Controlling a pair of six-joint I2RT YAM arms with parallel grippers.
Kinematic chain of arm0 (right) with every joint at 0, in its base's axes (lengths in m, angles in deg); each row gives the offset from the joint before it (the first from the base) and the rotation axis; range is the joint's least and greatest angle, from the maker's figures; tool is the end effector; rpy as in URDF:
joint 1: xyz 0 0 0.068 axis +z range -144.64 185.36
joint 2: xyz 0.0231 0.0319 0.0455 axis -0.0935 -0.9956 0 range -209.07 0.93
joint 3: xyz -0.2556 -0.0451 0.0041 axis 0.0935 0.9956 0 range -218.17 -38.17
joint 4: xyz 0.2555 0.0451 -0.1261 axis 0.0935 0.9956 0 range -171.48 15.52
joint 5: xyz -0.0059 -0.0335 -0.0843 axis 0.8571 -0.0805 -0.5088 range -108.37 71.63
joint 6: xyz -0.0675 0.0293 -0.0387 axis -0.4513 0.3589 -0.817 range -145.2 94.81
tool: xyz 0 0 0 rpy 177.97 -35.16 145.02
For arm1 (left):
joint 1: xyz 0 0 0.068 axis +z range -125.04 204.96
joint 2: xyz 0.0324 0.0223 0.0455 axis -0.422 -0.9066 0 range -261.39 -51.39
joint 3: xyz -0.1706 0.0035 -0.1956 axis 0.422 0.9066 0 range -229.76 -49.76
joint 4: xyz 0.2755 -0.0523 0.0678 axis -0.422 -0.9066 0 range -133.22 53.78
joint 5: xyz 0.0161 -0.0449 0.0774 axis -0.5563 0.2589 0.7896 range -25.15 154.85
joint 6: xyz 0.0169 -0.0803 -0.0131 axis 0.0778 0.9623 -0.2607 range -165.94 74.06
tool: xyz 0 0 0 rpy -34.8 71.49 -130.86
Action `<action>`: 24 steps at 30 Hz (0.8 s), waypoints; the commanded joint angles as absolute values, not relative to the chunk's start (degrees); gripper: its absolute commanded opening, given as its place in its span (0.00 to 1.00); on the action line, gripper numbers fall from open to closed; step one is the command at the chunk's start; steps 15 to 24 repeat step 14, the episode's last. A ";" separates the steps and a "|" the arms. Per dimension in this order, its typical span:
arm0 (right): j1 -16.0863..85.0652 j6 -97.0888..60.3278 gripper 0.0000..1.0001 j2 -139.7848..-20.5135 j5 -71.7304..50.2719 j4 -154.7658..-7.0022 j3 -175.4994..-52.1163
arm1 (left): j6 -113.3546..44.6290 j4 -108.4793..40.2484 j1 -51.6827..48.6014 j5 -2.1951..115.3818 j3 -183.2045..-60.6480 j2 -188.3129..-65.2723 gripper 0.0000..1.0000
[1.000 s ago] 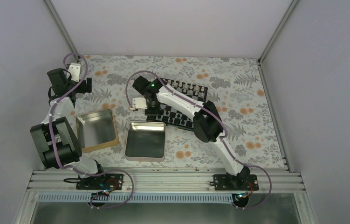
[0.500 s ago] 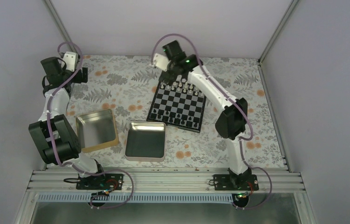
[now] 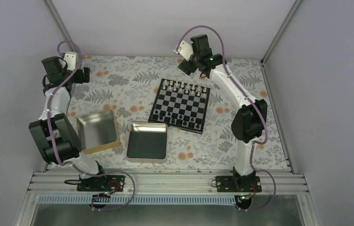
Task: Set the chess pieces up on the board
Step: Reset both arms
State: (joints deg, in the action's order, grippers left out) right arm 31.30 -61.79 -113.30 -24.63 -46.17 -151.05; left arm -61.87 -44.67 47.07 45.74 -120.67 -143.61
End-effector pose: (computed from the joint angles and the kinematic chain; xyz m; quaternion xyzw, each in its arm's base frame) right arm 0.4666 0.2181 0.3079 -0.4422 0.7754 -0.0902 0.4417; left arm 0.4074 0.1399 0.2493 0.0372 0.8562 0.0255 0.5146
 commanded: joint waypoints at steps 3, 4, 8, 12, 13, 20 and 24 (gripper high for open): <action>31.70 -60.28 1.00 -111.58 -23.07 -48.23 -150.75 | -60.62 -43.34 47.21 45.59 -120.55 -141.80 1.00; 31.66 -60.14 1.00 -111.77 -23.07 -47.99 -151.14 | -60.69 -43.38 47.20 45.73 -120.54 -141.75 1.00; 31.71 -59.80 1.00 -111.90 -22.63 -47.51 -151.38 | -60.71 -43.15 47.11 46.23 -119.81 -141.29 1.00; 31.73 -59.54 1.00 -111.76 -22.56 -47.39 -151.63 | -60.50 -42.25 47.03 46.54 -118.79 -140.79 1.00; 31.73 -59.40 1.00 -111.75 -22.40 -47.21 -151.73 | -60.39 -42.19 46.97 46.43 -118.76 -140.72 1.00; 31.76 -59.27 1.00 -111.74 -22.26 -47.10 -151.77 | -60.24 -42.26 46.96 46.32 -118.87 -140.68 1.00; 31.76 -59.27 1.00 -111.74 -22.26 -47.10 -151.77 | -60.24 -42.26 46.96 46.32 -118.87 -140.68 1.00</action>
